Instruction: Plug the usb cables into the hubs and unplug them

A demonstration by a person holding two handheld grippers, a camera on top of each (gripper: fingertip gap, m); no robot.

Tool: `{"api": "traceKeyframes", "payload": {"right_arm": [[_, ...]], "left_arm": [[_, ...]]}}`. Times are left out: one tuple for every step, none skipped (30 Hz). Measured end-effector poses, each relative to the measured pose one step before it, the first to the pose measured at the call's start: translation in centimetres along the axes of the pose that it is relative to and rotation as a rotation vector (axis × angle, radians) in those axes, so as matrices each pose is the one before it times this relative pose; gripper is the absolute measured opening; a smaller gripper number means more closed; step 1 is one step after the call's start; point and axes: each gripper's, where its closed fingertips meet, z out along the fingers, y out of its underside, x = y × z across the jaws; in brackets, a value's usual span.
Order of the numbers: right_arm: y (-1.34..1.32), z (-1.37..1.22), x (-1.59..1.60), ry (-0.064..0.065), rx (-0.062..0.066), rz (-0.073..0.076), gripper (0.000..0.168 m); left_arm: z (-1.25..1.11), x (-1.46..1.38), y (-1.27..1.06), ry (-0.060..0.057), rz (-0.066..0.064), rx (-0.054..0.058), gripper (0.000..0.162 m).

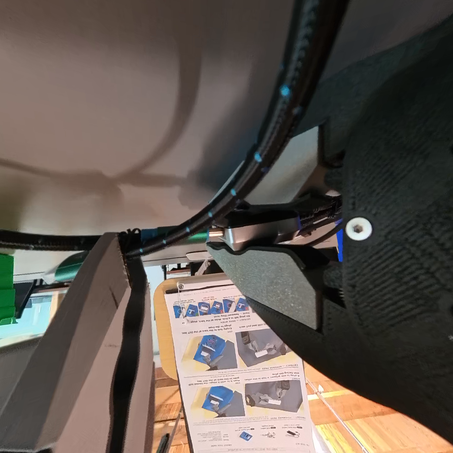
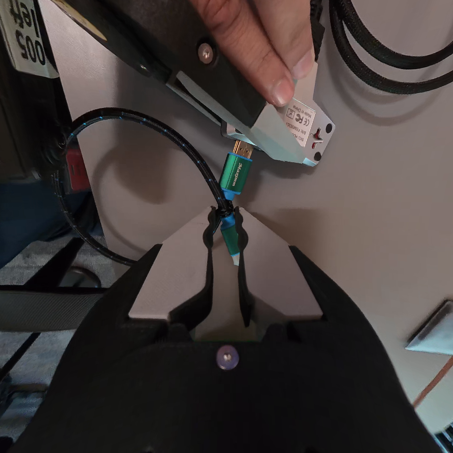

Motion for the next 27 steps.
{"api": "traceKeyframes", "payload": {"right_arm": [[-0.112, 0.01, -0.115, -0.0047, 0.028, 0.0046, 0.012], [-0.08, -0.046, -0.094, -0.0043, 0.0293, 0.0074, 0.012], [-0.06, -0.106, -0.045, -0.0034, 0.0302, 0.0086, 0.012], [-0.05, -0.148, -0.042, -0.0082, 0.0298, 0.0123, 0.012], [-0.058, -0.158, -0.122, -0.0198, 0.0301, 0.0166, 0.012], [-0.09, -0.15, -0.269, -0.035, 0.0313, 0.0203, 0.012], [-0.1, -0.125, -0.376, -0.0475, 0.0315, 0.0267, 0.011], [-0.118, -0.113, -0.352, -0.0513, 0.0301, 0.0342, 0.011], [-0.021, -0.076, -0.233, -0.0459, 0.0198, 0.0347, 0.011], [0.042, -0.028, -0.1, -0.0337, 0.0142, 0.0291, 0.012], [-0.017, -0.021, 0.048, -0.0155, 0.016, 0.0186, 0.012], [-0.049, -0.033, 0.145, 0.0001, 0.0151, 0.0084, 0.012], [-0.073, -0.04, 0.074, 0.0028, 0.0143, 0.0013, 0.012], [-0.111, -0.061, -0.018, 0.0025, 0.0162, -0.0024, 0.012], [-0.126, -0.082, -0.018, 0.0057, 0.0175, -0.0013, 0.012], [-0.117, -0.1, -0.039, 0.0056, 0.0175, 0.0002, 0.012], [-0.111, -0.126, -0.065, 0.0051, 0.0192, -0.0006, 0.011], [-0.078, -0.164, 0.044, 0.0129, 0.0188, -0.0007, 0.011], [0.026, -0.168, 0.273, 0.027, 0.0138, 0.001, 0.011], [0.155, -0.112, 0.44, 0.0364, 0.0087, 0.0003, 0.011], [0.16, -0.027, 0.343, 0.0314, 0.0094, -0.0025, 0.011], [0.126, 0.09, 0.121, 0.019, 0.0115, -0.0027, 0.011], [0.033, 0.156, -0.085, 0.0078, 0.0146, -0.001, 0.011], [0.02, 0.189, -0.178, 0.0014, 0.0119, 0.0008, 0.011], [0.006, 0.173, -0.159, 0.0024, 0.0117, 0.0003, 0.01], [-0.081, 0.137, -0.142, 0.0021, 0.0138, 0.0002, 0.01], [-0.13, 0.055, -0.123, 0.0012, 0.0134, 0.0022, 0.009]], "left_arm": [[-0.098, -0.003, -0.021, 0.0023, -0.0044, 0.0068, 0.024], [-0.072, -0.058, -0.028, -0.0003, -0.0064, 0.0043, 0.023], [-0.038, -0.053, -0.033, -0.001, -0.004, 0.0034, 0.023], [0.003, 0.037, -0.05, 0.0015, 0.0016, 0.0022, 0.024], [0.047, 0.081, -0.028, 0.0, 0.0102, -0.0029, 0.023], [0.044, 0.023, -0.062, -0.0072, 0.0192, -0.0032, 0.023], [0.002, -0.051, -0.15, -0.0109, 0.0163, 0.0018, 0.023], [-0.089, -0.085, -0.365, -0.009, 0.0079, 0.0143, 0.023], [-0.108, -0.1, -0.262, -0.0089, 0.0067, 0.011, 0.023], [-0.055, -0.161, -0.104, -0.0132, 0.007, 0.0042, 0.024], [0.029, -0.102, 0.047, -0.0077, 0.0018, -0.0038, 0.024], [0.078, -0.043, 0.146, -0.0016, -0.0032, -0.0092, 0.024], [0.021, -0.102, 0.098, -0.0034, -0.0058, -0.0054, 0.024], [-0.033, -0.07, 0.001, -0.0019, -0.0079, 0.0047, 0.023], [-0.041, -0.024, 0.028, 0.0022, -0.0109, 0.0033, 0.023], [-0.077, -0.123, 0.007, -0.0006, -0.0143, 0.0037, 0.023], [-0.116, -0.199, -0.061, -0.0045, -0.0137, 0.0073, 0.022], [-0.111, -0.167, -0.093, -0.0052, -0.0121, 0.0109, 0.022], [-0.103, -0.182, -0.1, -0.0056, -0.0113, 0.0104, 0.022], [-0.119, -0.185, -0.145, -0.0061, -0.0108, 0.0104, 0.021], [-0.075, -0.14, -0.167, -0.0056, -0.007, 0.0082, 0.022], [-0.024, -0.05, -0.15, -0.004, 0.0006, 0.0039, 0.022], [0.045, 0.04, -0.063, -0.0015, 0.0072, -0.0023, 0.022], [0.034, 0.074, -0.071, 0.0006, 0.0053, -0.0005, 0.021], [0.104, 0.093, 0.135, 0.0046, -0.0029, -0.0085, 0.021], [0.104, 0.103, 0.15, 0.0061, -0.0033, -0.0062, 0.022], [0.048, 0.027, 0.071, 0.0017, -0.0013, -0.0046, 0.021]]}}
